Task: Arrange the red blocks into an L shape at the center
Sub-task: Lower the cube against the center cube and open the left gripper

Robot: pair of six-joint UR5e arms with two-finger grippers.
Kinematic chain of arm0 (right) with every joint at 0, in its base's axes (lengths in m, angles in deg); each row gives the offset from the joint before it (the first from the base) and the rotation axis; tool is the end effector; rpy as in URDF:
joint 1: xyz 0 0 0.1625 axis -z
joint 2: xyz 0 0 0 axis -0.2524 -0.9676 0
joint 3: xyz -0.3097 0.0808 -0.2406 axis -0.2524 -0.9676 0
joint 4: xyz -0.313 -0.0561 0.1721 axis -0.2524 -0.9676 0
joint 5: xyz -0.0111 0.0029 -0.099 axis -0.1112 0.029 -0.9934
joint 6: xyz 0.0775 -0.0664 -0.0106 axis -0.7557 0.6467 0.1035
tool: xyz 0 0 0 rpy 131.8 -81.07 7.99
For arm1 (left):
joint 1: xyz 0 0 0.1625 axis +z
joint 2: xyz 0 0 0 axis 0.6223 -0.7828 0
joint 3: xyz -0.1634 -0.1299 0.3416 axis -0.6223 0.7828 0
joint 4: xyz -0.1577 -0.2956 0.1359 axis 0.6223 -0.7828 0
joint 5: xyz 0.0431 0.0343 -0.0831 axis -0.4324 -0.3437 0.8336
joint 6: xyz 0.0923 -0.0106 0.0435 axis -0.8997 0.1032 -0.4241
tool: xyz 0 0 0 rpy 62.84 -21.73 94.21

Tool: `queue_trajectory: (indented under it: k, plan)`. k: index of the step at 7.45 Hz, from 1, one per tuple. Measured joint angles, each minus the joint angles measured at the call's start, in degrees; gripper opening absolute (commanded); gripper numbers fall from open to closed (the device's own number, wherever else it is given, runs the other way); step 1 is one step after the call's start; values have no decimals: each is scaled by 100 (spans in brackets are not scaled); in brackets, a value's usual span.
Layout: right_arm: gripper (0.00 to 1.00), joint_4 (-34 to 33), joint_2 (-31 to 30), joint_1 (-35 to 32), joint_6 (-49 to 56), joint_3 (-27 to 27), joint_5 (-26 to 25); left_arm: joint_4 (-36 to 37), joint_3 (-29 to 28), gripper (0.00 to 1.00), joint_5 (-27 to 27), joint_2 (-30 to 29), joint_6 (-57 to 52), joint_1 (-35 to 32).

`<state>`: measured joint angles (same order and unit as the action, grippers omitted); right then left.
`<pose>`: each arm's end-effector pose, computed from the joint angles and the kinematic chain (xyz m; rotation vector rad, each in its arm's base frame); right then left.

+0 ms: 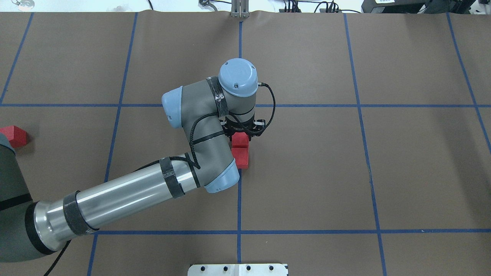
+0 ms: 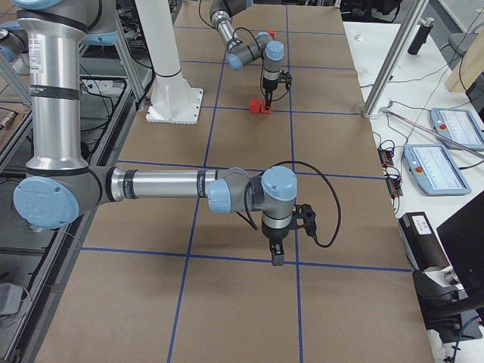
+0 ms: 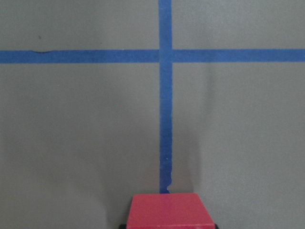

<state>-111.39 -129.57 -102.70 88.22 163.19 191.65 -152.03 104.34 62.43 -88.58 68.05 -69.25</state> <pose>0.0566 -0.4266 0.6172 0.0954 -0.6530 -0.0983 0.5904 -0.4607 0.1835 -0.0129 0.8060 0.0156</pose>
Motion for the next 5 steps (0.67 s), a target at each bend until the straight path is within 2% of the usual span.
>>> queue_trajectory:
  k: [2,5]
  plan:
    - [99,0,0,-1,0,0,0,0,0,46,0,2,-5,0]
    - [99,0,0,1,0,-2,0,0,0,66,0,3,-25,0]
